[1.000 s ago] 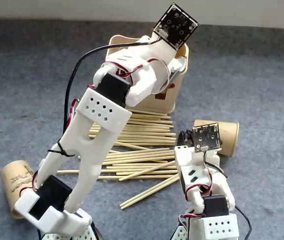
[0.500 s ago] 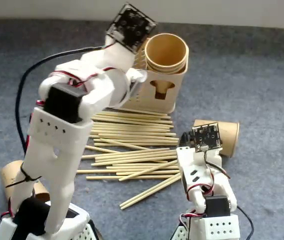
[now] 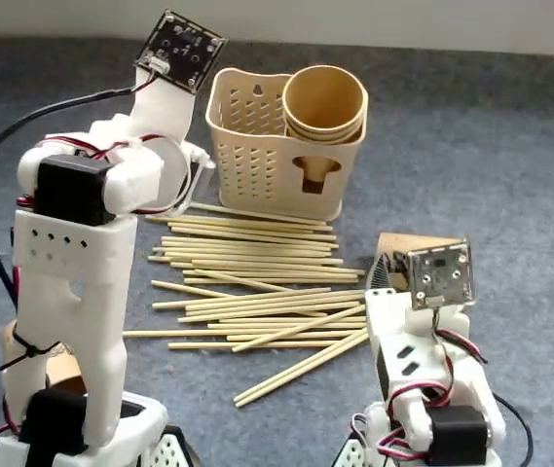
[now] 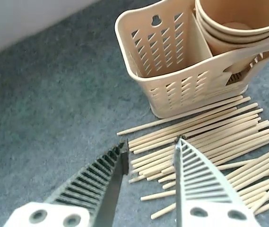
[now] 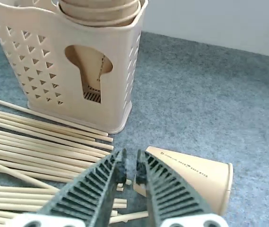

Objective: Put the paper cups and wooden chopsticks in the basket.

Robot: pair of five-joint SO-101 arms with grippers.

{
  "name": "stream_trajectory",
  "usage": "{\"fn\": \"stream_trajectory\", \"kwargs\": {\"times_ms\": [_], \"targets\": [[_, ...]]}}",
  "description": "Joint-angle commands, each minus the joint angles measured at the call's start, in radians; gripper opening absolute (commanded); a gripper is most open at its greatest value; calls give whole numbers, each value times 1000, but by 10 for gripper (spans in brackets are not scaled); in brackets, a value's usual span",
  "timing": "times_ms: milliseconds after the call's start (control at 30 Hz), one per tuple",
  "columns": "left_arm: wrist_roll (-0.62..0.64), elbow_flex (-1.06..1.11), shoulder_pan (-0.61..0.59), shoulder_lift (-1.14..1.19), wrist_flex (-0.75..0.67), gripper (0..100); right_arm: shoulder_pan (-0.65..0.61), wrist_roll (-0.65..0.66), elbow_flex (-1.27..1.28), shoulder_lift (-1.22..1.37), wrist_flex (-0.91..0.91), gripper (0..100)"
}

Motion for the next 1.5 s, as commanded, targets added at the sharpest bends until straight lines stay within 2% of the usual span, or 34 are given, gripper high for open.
{"fn": "stream_trajectory", "kwargs": {"times_ms": [0,233,400,667,767,833,900,1100,1333,1467], "targets": [[8,-36,-51,-41,52,167,12,9,-180,174,87,52],[2,105,-120,-114,43,167,13,6,-529,453,329,52],[2,321,-154,-263,-81,168,25,5,-621,572,426,52],[0,679,-295,-444,-296,171,275,2,-628,677,424,59],[0,762,-363,-473,-342,171,314,-63,-625,742,407,128],[0,803,-398,-486,-361,171,349,-132,-624,786,394,193],[0,835,-433,-489,-370,171,383,-146,-625,826,372,238],[-69,892,-513,-489,-370,171,473,-152,-631,941,321,242],[-77,929,-553,-492,-370,171,483,-150,-630,1112,257,242],[-77,929,-561,-492,-368,169,410,-147,-631,1167,263,242]]}}
